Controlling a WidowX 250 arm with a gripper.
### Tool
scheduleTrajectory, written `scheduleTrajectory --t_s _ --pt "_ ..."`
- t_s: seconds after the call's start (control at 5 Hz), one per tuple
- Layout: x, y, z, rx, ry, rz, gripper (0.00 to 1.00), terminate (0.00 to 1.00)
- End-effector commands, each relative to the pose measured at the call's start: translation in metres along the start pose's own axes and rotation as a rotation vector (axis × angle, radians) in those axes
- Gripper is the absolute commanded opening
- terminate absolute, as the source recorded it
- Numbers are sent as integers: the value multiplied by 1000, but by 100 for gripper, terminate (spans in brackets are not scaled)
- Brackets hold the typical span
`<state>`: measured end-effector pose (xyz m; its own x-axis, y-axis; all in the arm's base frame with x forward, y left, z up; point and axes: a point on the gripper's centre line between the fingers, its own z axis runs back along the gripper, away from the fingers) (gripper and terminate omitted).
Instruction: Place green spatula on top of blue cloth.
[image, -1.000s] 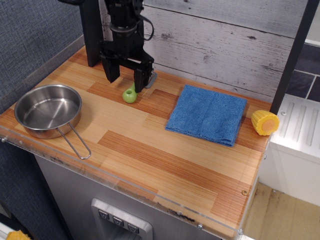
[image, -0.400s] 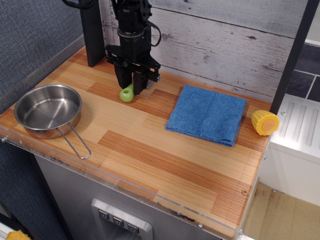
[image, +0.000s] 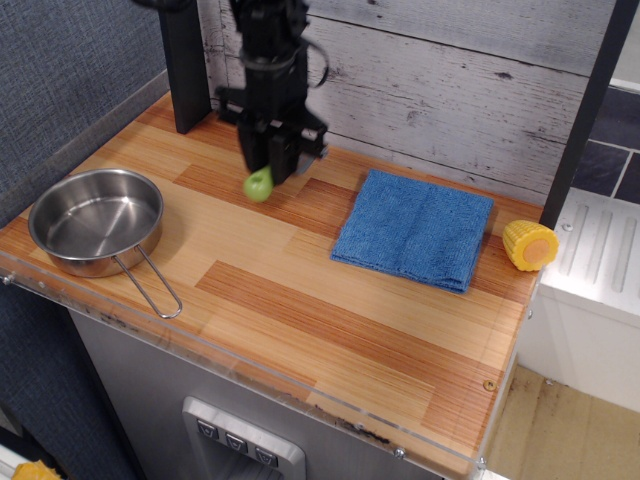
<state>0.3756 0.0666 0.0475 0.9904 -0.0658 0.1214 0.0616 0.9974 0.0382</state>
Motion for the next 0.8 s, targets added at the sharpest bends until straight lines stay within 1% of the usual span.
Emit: scheduleTrajectory --t_s 0.0,0.2,0.4,0.6 --pt "14 -58 65 -90 -199 -53 0 0" --pt "4 -91 47 -111 -154 -92 0 0" --pt "-3 -104 32 -103 -109 -127 0 0" --pt "-4 -106 25 -100 -92 -132 0 0"
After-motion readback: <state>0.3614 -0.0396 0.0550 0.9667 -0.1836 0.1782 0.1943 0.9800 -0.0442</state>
